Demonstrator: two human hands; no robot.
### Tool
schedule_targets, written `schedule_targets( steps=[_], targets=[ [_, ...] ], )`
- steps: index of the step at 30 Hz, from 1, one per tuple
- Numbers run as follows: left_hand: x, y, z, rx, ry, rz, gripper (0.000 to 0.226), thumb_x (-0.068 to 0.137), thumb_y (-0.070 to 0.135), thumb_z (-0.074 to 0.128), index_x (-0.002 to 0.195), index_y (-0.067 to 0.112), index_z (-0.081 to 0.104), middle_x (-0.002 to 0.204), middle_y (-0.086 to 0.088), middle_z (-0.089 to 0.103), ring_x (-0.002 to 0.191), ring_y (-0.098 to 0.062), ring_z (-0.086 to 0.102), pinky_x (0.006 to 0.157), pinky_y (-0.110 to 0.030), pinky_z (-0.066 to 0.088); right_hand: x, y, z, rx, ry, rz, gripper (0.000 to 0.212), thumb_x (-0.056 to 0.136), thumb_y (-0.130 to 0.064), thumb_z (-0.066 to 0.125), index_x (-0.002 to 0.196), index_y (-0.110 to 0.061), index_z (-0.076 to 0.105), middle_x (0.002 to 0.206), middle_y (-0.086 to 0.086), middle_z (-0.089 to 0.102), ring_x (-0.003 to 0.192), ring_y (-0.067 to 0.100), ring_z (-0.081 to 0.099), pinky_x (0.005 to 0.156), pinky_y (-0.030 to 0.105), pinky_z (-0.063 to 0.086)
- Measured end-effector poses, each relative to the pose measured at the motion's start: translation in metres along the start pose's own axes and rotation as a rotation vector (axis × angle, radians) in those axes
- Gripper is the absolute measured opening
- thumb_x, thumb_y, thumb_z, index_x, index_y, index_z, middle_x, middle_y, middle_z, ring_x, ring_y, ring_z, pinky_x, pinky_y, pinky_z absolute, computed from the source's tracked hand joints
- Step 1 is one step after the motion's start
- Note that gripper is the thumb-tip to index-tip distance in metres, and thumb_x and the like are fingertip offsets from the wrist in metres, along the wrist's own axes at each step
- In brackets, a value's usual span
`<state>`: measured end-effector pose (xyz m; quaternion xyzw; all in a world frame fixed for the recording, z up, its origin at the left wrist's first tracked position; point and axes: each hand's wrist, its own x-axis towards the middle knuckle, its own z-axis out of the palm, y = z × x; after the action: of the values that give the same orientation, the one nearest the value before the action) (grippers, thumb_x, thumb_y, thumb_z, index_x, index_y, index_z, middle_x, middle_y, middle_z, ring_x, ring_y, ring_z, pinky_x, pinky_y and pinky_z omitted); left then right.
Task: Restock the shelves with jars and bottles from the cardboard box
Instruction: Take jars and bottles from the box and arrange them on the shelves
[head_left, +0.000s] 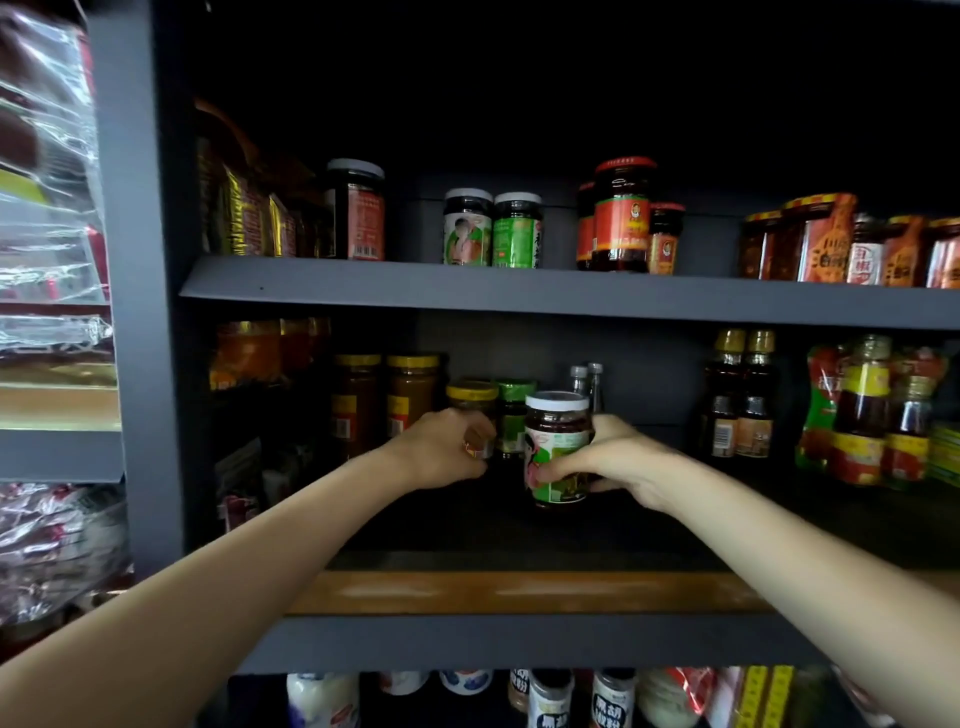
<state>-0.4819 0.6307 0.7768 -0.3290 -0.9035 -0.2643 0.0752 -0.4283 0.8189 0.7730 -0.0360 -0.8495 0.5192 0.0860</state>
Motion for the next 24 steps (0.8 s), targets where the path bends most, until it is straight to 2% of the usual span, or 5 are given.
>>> schedule_targets(
  steps=[4, 8, 12, 18, 24],
  targets=[
    [0.002, -0.006, -0.006, 0.162, 0.023, -0.025, 0.042, 0.088, 0.017, 0.061, 0.128, 0.021, 0.051, 0.128, -0.005, 0.055, 0.115, -0.017, 0.054, 0.095, -0.031, 0.048, 0.015, 0.006, -0.007, -0.012, 0.01, 0.015, 0.054, 0.058, -0.004, 0.085, 0.106, -0.018, 0.065, 0.103, -0.001, 0.07, 0.105, 0.016, 0.058, 0.082, 0.032, 0.045],
    [-0.003, 0.003, -0.004, -0.118, -0.022, 0.017, 0.046, 0.086, 0.016, 0.064, 0.129, 0.021, 0.048, 0.133, -0.001, 0.051, 0.111, -0.012, 0.056, 0.094, -0.026, 0.049, 0.014, 0.008, -0.011, -0.018, -0.059, -0.021, 0.053, 0.058, 0.0, 0.084, 0.106, -0.016, 0.066, 0.102, 0.0, 0.071, 0.106, 0.016, 0.061, 0.094, 0.036, 0.047],
    [-0.027, 0.026, -0.008, -0.242, -0.12, 0.181, 0.062, 0.079, 0.015, 0.072, 0.133, 0.02, 0.042, 0.122, 0.012, 0.052, 0.097, 0.005, 0.055, 0.083, -0.005, 0.045, -0.02, 0.0, -0.008, -0.11, -0.149, -0.256, 0.052, 0.06, 0.007, 0.081, 0.103, -0.018, 0.066, 0.096, -0.004, 0.073, 0.096, 0.007, 0.066, 0.086, 0.019, 0.051],
    [-0.083, 0.06, -0.044, 0.13, 0.23, 0.54, 0.069, 0.062, 0.044, 0.081, 0.121, 0.026, 0.05, 0.106, 0.021, 0.06, 0.101, 0.005, 0.057, 0.082, -0.007, 0.045, -0.097, -0.039, -0.016, -0.25, -0.162, -0.536, 0.072, 0.056, -0.006, 0.087, 0.111, -0.039, 0.054, 0.105, -0.03, 0.063, 0.1, -0.013, 0.057, 0.083, 0.001, 0.041],
    [-0.111, 0.096, -0.108, -0.163, 0.33, 0.704, 0.054, 0.06, 0.048, 0.075, 0.107, 0.026, 0.059, 0.093, 0.004, 0.069, 0.085, -0.003, 0.066, 0.078, -0.022, 0.054, -0.148, -0.112, -0.037, -0.094, -0.214, -0.805, 0.06, 0.053, 0.002, 0.081, 0.107, -0.018, 0.065, 0.104, 0.0, 0.072, 0.095, 0.012, 0.069, 0.076, 0.017, 0.053]
  ],
)
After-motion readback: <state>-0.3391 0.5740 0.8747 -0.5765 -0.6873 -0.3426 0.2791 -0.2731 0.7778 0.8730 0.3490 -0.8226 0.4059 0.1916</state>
